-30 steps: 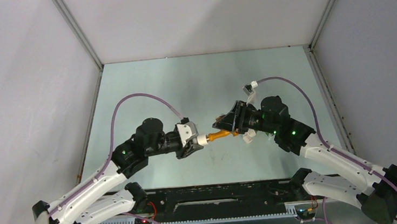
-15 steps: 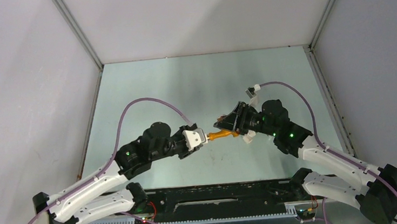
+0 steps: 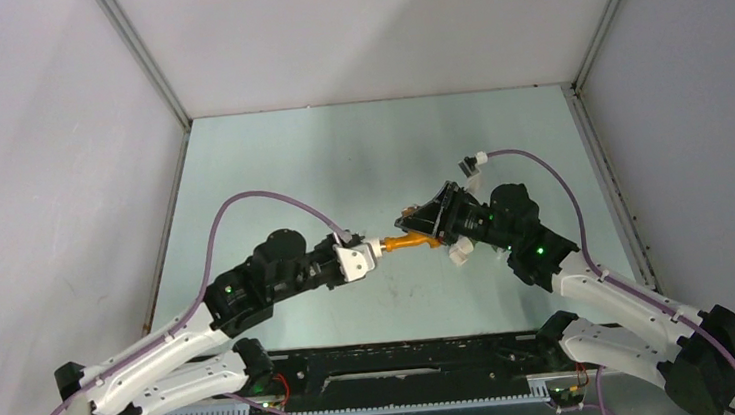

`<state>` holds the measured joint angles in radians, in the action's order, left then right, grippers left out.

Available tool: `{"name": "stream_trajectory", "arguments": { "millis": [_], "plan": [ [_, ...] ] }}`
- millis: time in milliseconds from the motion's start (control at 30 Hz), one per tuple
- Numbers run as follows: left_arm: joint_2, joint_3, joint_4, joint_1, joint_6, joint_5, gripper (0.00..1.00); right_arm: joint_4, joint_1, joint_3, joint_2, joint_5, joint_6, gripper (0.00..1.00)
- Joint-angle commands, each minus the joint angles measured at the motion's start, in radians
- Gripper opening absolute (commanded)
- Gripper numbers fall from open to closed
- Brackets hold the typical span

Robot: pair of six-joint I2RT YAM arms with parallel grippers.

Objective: Install the water faucets
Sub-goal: Install the water faucet onto the adaptor.

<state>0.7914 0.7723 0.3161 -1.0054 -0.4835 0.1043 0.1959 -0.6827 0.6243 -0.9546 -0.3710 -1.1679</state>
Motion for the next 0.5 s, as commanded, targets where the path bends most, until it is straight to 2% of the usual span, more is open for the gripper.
{"name": "stream_trajectory", "arguments": {
  "millis": [0, 133, 467],
  "plan": [
    [0.006, 0.041, -0.133, -0.047, -0.089, 0.105, 0.00, 0.047, -0.006, 0.000, -0.007, -0.002, -0.020, 0.00],
    [0.027, 0.065, -0.095, -0.068, -0.133, 0.085, 0.00, 0.046, -0.006, 0.000, -0.010, 0.000, -0.022, 0.00],
    [0.021, 0.040, -0.140, -0.137, -0.239, -0.037, 0.00, 0.071, 0.000, 0.000, -0.015, -0.019, -0.051, 0.00]
  ]
}}
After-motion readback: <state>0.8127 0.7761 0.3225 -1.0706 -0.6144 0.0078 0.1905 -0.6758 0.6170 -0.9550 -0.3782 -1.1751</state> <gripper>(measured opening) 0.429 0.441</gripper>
